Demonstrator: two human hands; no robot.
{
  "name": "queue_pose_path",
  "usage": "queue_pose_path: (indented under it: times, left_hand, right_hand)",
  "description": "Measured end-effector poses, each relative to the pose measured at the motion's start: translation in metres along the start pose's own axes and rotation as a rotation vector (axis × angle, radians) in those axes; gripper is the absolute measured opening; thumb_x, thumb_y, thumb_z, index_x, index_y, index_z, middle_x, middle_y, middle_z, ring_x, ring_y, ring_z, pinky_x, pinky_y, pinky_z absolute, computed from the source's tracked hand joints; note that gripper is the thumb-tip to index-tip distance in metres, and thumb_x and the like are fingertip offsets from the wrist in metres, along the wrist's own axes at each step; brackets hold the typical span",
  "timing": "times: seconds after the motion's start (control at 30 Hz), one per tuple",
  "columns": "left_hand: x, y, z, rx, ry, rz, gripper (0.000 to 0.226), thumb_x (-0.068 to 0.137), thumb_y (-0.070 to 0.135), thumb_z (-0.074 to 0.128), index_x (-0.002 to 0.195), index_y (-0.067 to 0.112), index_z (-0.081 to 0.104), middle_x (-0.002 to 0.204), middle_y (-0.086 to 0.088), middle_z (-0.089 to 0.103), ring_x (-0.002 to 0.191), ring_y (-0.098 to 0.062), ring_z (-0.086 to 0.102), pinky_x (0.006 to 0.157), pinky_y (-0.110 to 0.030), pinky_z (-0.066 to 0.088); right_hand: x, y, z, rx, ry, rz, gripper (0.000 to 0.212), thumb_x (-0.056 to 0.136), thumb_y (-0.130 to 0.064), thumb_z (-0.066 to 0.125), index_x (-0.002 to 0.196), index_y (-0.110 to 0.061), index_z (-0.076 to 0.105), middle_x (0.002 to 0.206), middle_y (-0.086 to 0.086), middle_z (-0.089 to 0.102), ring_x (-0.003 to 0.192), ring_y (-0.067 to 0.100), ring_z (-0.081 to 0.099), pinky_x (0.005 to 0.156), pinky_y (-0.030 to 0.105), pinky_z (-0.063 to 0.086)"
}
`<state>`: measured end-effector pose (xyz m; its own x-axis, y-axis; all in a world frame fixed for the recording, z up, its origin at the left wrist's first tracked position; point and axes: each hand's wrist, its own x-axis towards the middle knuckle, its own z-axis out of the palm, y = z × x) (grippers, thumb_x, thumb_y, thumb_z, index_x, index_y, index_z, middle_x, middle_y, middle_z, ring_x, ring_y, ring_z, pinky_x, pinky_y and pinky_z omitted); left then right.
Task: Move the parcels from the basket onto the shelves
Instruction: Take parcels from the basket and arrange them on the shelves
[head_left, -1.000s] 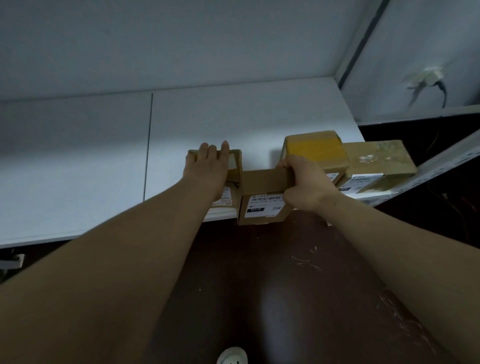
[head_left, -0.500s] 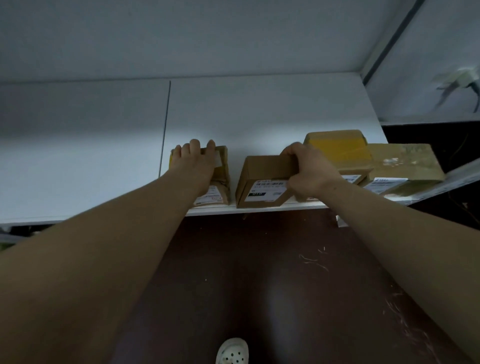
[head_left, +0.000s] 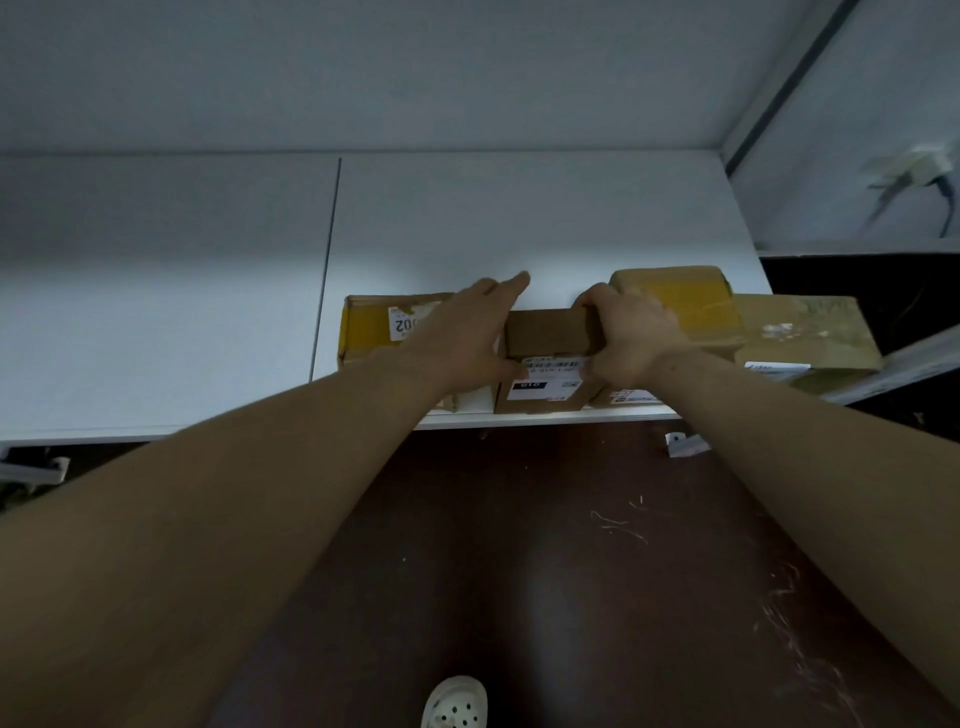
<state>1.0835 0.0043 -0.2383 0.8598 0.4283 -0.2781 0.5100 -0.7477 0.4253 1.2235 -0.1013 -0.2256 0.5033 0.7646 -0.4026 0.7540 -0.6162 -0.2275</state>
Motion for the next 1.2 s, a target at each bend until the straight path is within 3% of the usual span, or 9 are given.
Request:
queue_pose_path:
  times: [0.1, 0.3, 0.6, 0.87, 1.2]
  left_hand:
    - [0.003, 0.004, 0.003, 0.0, 0.044, 0.029, 0.069, 0.084, 0.028, 0.07, 0.143, 0.015, 0.035, 0.132, -0.009, 0.048, 0.116, -0.021, 0.049, 0.093, -0.03, 0.038]
    - [0.012, 0.003, 0.005, -0.01, 0.085, 0.026, 0.059, 0.085, 0.026, 0.069, 0.136, 0.012, 0.042, 0.125, -0.012, 0.05, 0.111, -0.023, 0.051, 0.09, -0.032, 0.04]
    - [0.014, 0.001, 0.005, -0.045, 0.098, 0.017, 0.068, 0.086, 0.024, 0.067, 0.144, 0.01, 0.033, 0.13, -0.014, 0.048, 0.114, -0.026, 0.05, 0.093, -0.034, 0.041]
    - [0.004, 0.007, 0.001, -0.06, 0.057, -0.051, 0.096, 0.084, 0.026, 0.071, 0.152, 0.011, 0.006, 0.142, -0.017, 0.039, 0.125, -0.029, 0.045, 0.099, -0.037, 0.04]
    - [-0.083, 0.024, -0.048, -0.006, 0.095, -0.194, 0.085, 0.088, 0.021, 0.064, 0.153, 0.019, 0.009, 0.15, -0.012, 0.027, 0.127, -0.029, 0.044, 0.096, -0.04, 0.046]
  right_hand:
    - [0.002, 0.002, 0.003, -0.088, 0.014, -0.008, 0.062, 0.083, -0.013, 0.067, 0.138, -0.021, 0.038, 0.128, 0.009, 0.045, 0.125, 0.028, 0.039, 0.104, 0.04, 0.031]
    - [0.01, 0.002, -0.002, -0.077, 0.022, -0.018, 0.061, 0.084, -0.011, 0.066, 0.138, -0.02, 0.038, 0.129, 0.009, 0.044, 0.126, 0.028, 0.038, 0.104, 0.04, 0.03]
    - [0.016, -0.001, -0.004, -0.071, 0.023, -0.016, 0.068, 0.083, -0.012, 0.067, 0.141, -0.023, 0.034, 0.136, 0.009, 0.04, 0.132, 0.027, 0.032, 0.109, 0.043, 0.022]
    - [0.01, -0.005, 0.0, -0.127, 0.03, 0.03, 0.097, 0.077, -0.016, 0.077, 0.151, -0.022, 0.015, 0.149, 0.011, 0.026, 0.14, 0.03, 0.022, 0.115, 0.045, 0.014]
    - [-0.063, -0.054, -0.029, -0.12, 0.056, -0.099, 0.1, 0.075, -0.031, 0.078, 0.151, -0.024, 0.013, 0.154, 0.007, 0.019, 0.143, 0.026, 0.014, 0.117, 0.045, 0.003]
